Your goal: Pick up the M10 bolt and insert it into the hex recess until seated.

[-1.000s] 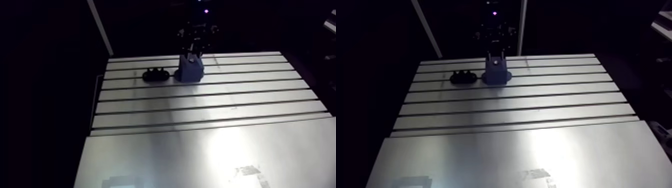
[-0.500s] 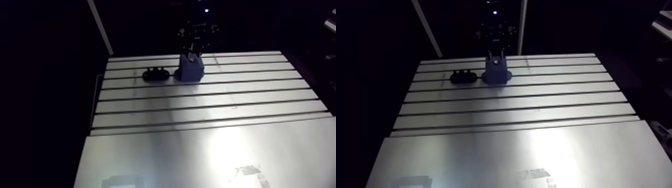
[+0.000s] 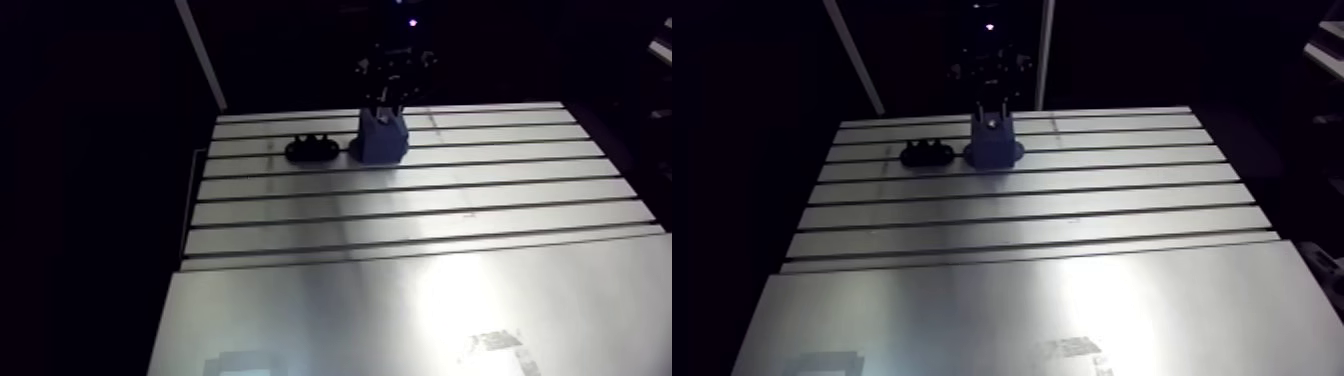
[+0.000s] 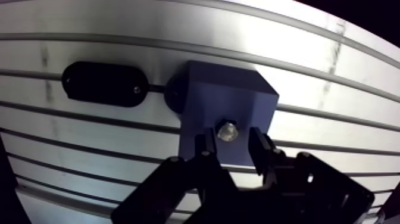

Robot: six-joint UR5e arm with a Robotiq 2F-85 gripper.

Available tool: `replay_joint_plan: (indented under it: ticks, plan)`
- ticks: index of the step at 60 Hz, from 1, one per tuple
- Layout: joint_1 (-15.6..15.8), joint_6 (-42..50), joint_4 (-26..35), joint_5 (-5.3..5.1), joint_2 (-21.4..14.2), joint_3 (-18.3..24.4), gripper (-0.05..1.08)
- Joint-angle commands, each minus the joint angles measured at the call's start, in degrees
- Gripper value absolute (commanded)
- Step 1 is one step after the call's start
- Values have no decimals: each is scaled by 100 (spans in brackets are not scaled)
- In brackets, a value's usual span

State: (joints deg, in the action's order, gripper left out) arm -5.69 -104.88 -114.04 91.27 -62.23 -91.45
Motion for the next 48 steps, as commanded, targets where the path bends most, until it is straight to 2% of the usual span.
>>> replay_joint_plan:
  ticks: [1,48]
  plan:
    - [6,6,0,0,32,0,57]
    - [7,6,-9,0,32,-17,60]
